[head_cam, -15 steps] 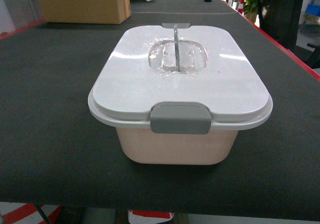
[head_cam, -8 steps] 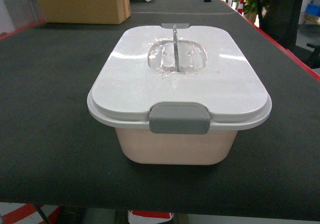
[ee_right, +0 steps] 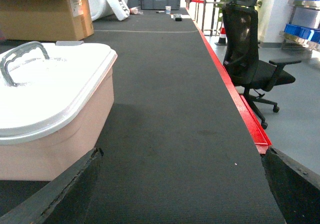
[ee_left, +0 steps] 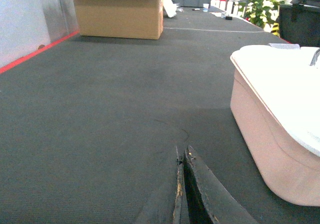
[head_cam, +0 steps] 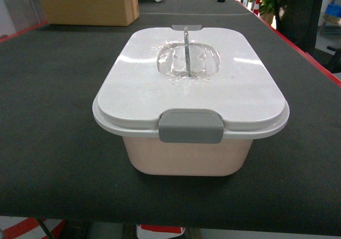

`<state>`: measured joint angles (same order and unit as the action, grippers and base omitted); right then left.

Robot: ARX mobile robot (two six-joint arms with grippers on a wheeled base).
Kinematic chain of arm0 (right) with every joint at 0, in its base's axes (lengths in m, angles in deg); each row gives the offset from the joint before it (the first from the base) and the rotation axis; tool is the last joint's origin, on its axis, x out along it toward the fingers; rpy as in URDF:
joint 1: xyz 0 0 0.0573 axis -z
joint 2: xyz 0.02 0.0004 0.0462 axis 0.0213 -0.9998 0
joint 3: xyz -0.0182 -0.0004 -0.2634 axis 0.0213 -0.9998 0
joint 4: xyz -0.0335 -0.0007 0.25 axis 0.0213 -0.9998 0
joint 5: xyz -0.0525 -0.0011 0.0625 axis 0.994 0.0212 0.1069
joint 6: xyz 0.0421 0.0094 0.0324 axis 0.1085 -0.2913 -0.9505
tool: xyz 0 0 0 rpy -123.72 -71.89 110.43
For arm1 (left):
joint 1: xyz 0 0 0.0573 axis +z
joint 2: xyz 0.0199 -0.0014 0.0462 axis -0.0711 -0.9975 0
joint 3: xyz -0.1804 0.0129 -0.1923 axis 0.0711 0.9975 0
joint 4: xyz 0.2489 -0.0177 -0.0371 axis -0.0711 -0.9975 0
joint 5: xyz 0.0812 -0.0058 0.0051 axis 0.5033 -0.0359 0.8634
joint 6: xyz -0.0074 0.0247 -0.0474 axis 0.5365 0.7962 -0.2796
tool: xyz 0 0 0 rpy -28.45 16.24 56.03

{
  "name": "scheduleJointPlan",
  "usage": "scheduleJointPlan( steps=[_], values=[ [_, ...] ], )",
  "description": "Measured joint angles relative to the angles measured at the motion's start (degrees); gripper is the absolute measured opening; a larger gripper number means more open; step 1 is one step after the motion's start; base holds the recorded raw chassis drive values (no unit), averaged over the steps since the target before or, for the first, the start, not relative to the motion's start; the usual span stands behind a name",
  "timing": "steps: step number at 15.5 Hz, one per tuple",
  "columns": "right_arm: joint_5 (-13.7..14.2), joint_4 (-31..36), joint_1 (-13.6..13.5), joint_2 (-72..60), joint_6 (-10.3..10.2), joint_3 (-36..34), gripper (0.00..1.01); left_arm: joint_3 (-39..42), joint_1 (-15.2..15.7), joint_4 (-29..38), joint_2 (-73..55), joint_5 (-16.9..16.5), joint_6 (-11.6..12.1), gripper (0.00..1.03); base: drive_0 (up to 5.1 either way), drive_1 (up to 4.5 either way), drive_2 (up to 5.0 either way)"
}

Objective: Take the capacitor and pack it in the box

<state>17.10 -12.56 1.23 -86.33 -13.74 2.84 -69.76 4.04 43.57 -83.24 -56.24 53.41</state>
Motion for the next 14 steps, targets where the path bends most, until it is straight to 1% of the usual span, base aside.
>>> scheduleJointPlan(
  steps=[4,10,14],
  values=[
    [-0.02,0.00,0.00,0.00,0.00,0.00,0.98,0.02,0.00,-10.60,11.32,-0.02,0.00,0.02,0.0,0.00,0.0],
    [-0.02,0.00,0.00,0.00,0.00,0.00,0.98,0.02,0.00,-18.67,19.85,-0.02,0.00,0.02,0.0,0.00,0.0],
    [-0.02,0.00,0.00,0.00,0.00,0.00,0.98,0.04,0.00,-22.40,23.45,-0.02,0.00,0.02,0.0,0.00,0.0]
  ],
)
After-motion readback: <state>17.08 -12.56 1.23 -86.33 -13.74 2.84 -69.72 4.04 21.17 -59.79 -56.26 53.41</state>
